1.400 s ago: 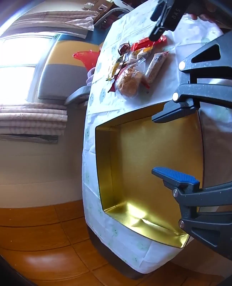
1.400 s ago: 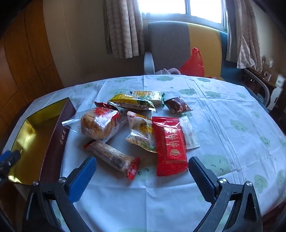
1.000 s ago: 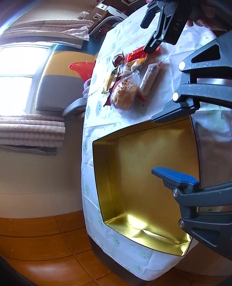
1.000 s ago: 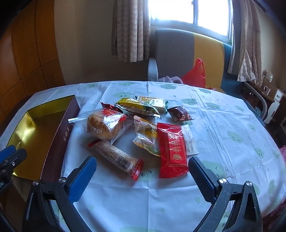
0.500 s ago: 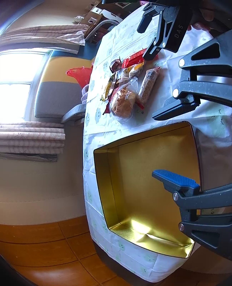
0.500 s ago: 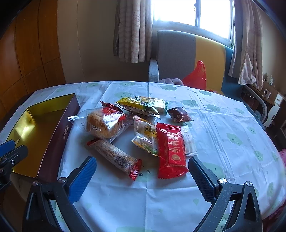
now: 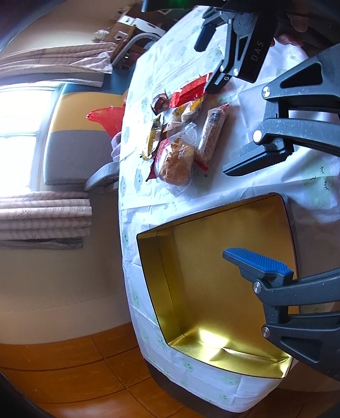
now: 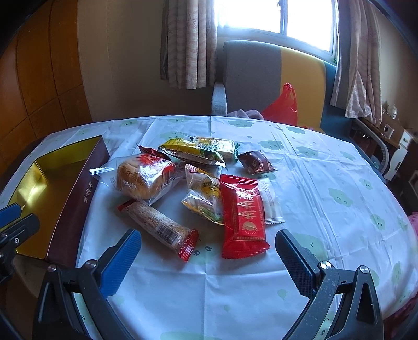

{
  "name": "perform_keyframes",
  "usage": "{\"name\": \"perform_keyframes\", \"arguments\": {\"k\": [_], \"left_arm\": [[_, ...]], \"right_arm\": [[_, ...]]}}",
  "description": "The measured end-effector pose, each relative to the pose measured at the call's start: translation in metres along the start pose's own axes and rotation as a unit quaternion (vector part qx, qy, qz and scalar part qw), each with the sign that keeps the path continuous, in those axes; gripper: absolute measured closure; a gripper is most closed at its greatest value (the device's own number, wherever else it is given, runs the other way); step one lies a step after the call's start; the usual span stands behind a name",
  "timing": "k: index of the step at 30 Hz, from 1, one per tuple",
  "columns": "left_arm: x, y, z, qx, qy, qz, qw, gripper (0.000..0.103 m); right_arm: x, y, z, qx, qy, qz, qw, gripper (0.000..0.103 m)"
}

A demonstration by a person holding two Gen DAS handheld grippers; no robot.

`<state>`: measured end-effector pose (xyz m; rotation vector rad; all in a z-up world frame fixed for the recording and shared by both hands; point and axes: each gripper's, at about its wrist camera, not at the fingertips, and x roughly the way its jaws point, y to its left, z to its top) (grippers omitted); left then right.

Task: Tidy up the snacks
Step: 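Move the left gripper toward the snack pile beside the gold tin, then grasp the granola bar with the left gripper while the right gripper approaches the red cake packet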

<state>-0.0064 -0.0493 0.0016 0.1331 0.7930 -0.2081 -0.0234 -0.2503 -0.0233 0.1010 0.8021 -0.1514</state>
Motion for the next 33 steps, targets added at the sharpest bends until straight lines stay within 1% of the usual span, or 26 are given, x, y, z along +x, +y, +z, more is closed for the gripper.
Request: {"name": "perform_keyframes", "arguments": {"k": [13, 26, 30, 33], "left_arm": [[0.003, -0.028, 0.005, 0.057, -0.001, -0.001, 0.9984, 0.045], [0.01, -0.05, 0.008, 0.088, 0.012, -0.015, 0.9959, 0.045], [0.016, -0.056, 0.009, 0.093, 0.024, -0.027, 0.995, 0.045], [0.027, -0.061, 0.012, 0.081, 0.052, -0.054, 0.9939, 0.045]], "right_arm": [[0.0, -0.034, -0.006, 0.034, 0.008, -0.011, 0.999, 0.0], [0.014, -0.072, -0.022, 0.064, 0.042, -0.035, 0.996, 0.0], [0.022, -0.081, -0.027, 0.069, 0.057, -0.042, 0.995, 0.0], [0.028, -0.085, -0.033, 0.071, 0.069, -0.048, 0.994, 0.0]]}}
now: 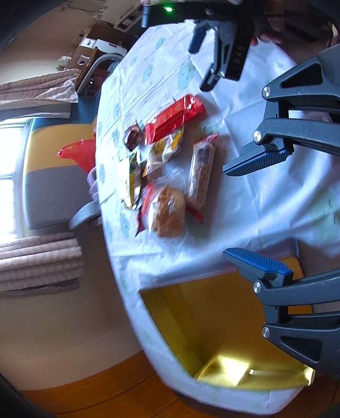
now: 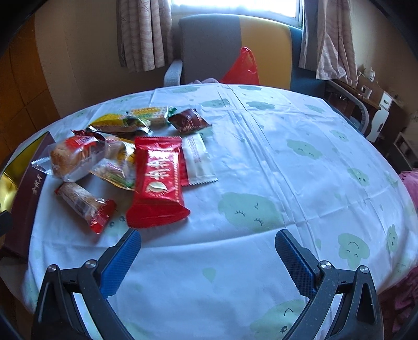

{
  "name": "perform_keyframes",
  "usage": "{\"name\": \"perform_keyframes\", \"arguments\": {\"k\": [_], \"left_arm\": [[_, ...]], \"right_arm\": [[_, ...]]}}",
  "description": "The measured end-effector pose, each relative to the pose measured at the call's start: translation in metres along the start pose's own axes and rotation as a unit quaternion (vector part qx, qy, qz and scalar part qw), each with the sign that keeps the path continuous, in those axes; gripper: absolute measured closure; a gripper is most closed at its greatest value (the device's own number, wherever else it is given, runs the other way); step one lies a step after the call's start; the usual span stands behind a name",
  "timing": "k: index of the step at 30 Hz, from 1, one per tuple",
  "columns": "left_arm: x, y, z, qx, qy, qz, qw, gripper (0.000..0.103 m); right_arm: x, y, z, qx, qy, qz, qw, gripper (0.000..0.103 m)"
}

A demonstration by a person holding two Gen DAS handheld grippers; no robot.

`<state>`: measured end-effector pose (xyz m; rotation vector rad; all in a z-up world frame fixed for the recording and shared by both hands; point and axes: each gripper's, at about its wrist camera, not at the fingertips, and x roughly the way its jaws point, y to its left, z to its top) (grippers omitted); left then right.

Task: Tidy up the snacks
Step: 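Grasp the granola bar with the left gripper while the right gripper approaches the red cake packet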

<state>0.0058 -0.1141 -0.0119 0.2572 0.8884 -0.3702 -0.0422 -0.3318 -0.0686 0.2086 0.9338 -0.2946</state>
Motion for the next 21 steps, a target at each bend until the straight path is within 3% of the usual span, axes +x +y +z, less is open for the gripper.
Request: {"name": "perform_keyframes", "arguments": {"k": [7, 12, 21], "left_arm": [[0.035, -0.004, 0.019, -0.067, 0.064, -0.07, 0.9933, 0.045], [0.06, -0.01, 0.032, -0.105, 0.09, -0.08, 0.9871, 0.045], [0.113, -0.004, 0.04, -0.215, 0.121, -0.05, 0.9677, 0.045]], "right_arm": [[0.012, -0.007, -0.007, 0.003, 0.021, -0.002, 1.0, 0.0], [0.023, -0.007, -0.014, -0.002, 0.037, 0.007, 0.999, 0.0], [0.022, -0.008, -0.017, -0.012, 0.023, 0.019, 0.999, 0.0]]}}
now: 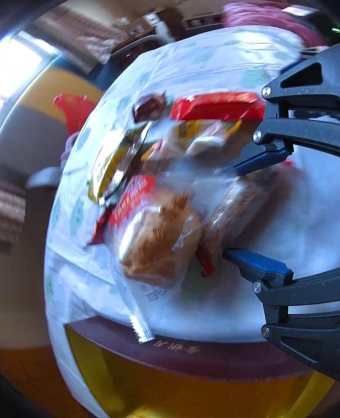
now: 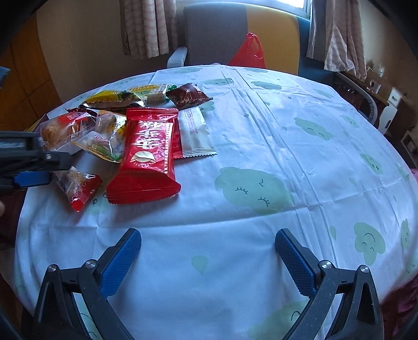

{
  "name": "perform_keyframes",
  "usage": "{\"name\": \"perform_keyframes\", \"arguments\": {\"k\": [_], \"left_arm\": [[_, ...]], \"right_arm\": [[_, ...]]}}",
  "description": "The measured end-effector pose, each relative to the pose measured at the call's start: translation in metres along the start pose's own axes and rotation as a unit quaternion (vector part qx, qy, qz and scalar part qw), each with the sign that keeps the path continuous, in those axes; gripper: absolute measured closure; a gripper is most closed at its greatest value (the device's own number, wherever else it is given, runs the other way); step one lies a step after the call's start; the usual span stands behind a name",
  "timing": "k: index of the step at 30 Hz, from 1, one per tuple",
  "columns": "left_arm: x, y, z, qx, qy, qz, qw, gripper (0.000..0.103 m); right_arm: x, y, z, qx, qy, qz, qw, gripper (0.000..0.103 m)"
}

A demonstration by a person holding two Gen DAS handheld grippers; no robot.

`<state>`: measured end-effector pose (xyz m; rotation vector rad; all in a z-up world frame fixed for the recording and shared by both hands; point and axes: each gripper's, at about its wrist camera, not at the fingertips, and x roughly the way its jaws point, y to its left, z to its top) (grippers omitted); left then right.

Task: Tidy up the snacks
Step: 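Grasp the granola bar with the left gripper while the right gripper approaches the red cake packet, then carry the granola bar into the tin while the right gripper grasps the red packet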

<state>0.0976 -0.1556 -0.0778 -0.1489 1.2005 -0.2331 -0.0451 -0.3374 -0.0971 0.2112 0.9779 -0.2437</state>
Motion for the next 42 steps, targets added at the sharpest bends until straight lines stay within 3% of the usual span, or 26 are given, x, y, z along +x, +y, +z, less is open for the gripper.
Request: {"name": "perform_keyframes", "arguments": {"k": [4, 7, 9, 14, 16, 18, 20, 23, 29, 34, 35, 36, 42], "left_arm": [[0.004, 0.0, 0.001, 0.003, -0.011, 0.004, 0.9999, 0.045], [-0.001, -0.001, -0.009, 0.047, -0.016, 0.001, 0.9988, 0.053], [-0.006, 0.001, -0.016, 0.071, -0.017, -0.002, 0.9973, 0.063], [-0.024, 0.002, -0.049, 0.154, -0.032, 0.004, 0.9875, 0.072], [-0.031, 0.005, -0.063, 0.189, -0.039, 0.001, 0.9812, 0.073], [-0.035, 0.007, -0.072, 0.206, -0.041, -0.002, 0.9777, 0.073], [-0.032, 0.011, -0.08, 0.206, -0.028, -0.002, 0.9782, 0.074], [-0.035, 0.013, -0.086, 0.212, -0.04, 0.0, 0.9764, 0.073], [-0.036, 0.01, -0.087, 0.222, -0.038, -0.002, 0.9743, 0.074], [-0.057, 0.006, -0.089, 0.242, -0.061, -0.037, 0.9677, 0.074], [-0.064, 0.007, -0.09, 0.246, -0.069, -0.045, 0.9657, 0.074], [-0.073, 0.009, -0.091, 0.247, -0.078, -0.056, 0.9643, 0.074], [-0.126, 0.045, -0.081, 0.198, -0.118, -0.118, 0.9659, 0.074]], "right_arm": [[0.0, -0.002, -0.003, 0.002, -0.01, 0.009, 1.0, 0.0], [-0.001, -0.003, -0.005, 0.003, -0.018, 0.009, 1.0, 0.0], [-0.001, -0.001, -0.006, -0.004, -0.021, 0.008, 1.0, 0.0], [-0.002, -0.004, -0.002, -0.004, -0.006, 0.015, 1.0, 0.0], [-0.005, -0.007, 0.003, 0.009, -0.004, 0.027, 1.0, 0.003], [-0.011, -0.008, 0.01, 0.011, -0.017, 0.04, 0.999, 0.013], [-0.014, -0.004, 0.019, 0.005, -0.022, 0.053, 0.998, 0.02], [-0.011, 0.0, 0.032, 0.007, -0.017, 0.078, 0.997, 0.029], [0.005, 0.014, 0.058, -0.002, -0.004, 0.102, 0.995, 0.03], [0.033, 0.026, 0.064, -0.031, 0.041, 0.106, 0.993, 0.03], [0.037, 0.029, 0.062, -0.039, 0.047, 0.102, 0.993, 0.036], [0.035, 0.031, 0.06, -0.052, 0.037, 0.085, 0.994, 0.057], [0.019, 0.03, 0.038, -0.082, 0.036, 0.079, 0.993, 0.063]]}}
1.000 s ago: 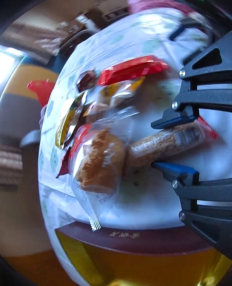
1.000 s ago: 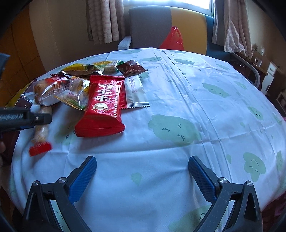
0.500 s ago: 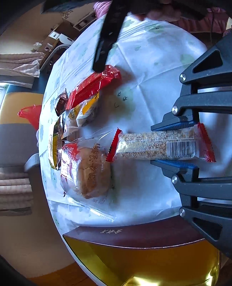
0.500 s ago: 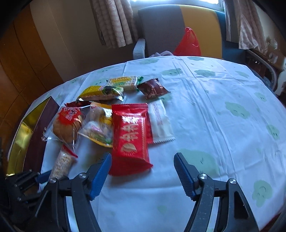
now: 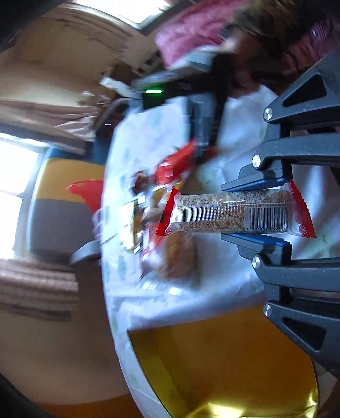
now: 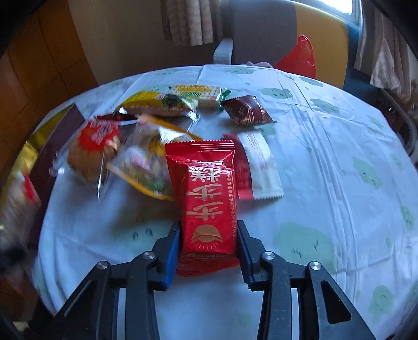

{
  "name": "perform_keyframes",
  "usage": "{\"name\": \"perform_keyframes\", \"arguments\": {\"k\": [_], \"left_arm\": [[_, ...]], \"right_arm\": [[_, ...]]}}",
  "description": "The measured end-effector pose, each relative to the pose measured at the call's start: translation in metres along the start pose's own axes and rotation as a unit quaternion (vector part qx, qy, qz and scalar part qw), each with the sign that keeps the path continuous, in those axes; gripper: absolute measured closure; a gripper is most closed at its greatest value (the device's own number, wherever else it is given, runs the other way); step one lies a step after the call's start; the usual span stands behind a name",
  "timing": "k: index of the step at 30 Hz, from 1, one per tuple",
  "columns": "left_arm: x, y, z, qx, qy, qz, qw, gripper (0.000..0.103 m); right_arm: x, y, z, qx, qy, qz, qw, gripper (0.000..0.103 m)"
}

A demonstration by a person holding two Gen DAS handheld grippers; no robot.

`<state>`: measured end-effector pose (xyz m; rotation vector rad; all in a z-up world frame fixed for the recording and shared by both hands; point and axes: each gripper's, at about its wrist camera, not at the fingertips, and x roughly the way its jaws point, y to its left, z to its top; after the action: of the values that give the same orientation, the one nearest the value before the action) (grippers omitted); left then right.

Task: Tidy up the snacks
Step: 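Carry the granola bar into the tin while the right gripper grasps the red packet, then release the granola bar in the tin while the right gripper carries the red packet into the tin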

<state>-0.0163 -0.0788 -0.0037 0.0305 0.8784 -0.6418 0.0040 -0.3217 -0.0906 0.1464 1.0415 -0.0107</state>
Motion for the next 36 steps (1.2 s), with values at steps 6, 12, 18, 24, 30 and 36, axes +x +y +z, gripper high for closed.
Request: {"name": "perform_keyframes", "arguments": {"k": [6, 12, 18, 24, 30, 36], "left_arm": [[-0.039, 0.076, 0.026, -0.116, -0.042, 0.046, 0.9913, 0.074], [-0.012, 0.15, 0.049, -0.208, -0.013, 0.097, 0.9732, 0.074], [0.042, 0.183, 0.069, -0.235, 0.017, 0.121, 0.9643, 0.074], [0.075, 0.189, 0.086, -0.243, 0.034, 0.121, 0.9619, 0.074], [0.074, 0.183, 0.083, -0.232, 0.034, 0.123, 0.9644, 0.072], [0.039, 0.16, 0.06, -0.191, 0.021, 0.195, 0.9617, 0.072]], "right_arm": [[-0.007, 0.003, -0.017, -0.01, -0.007, -0.001, 1.0, 0.062], [-0.006, 0.007, -0.015, -0.01, -0.009, -0.008, 1.0, 0.062], [-0.006, 0.007, -0.015, -0.012, -0.007, -0.008, 1.0, 0.062], [-0.005, 0.008, -0.014, -0.013, -0.006, -0.01, 1.0, 0.061], [-0.004, 0.009, -0.014, -0.012, -0.007, -0.01, 1.0, 0.057], [-0.002, 0.01, -0.014, -0.011, -0.009, -0.013, 1.0, 0.056]]}}
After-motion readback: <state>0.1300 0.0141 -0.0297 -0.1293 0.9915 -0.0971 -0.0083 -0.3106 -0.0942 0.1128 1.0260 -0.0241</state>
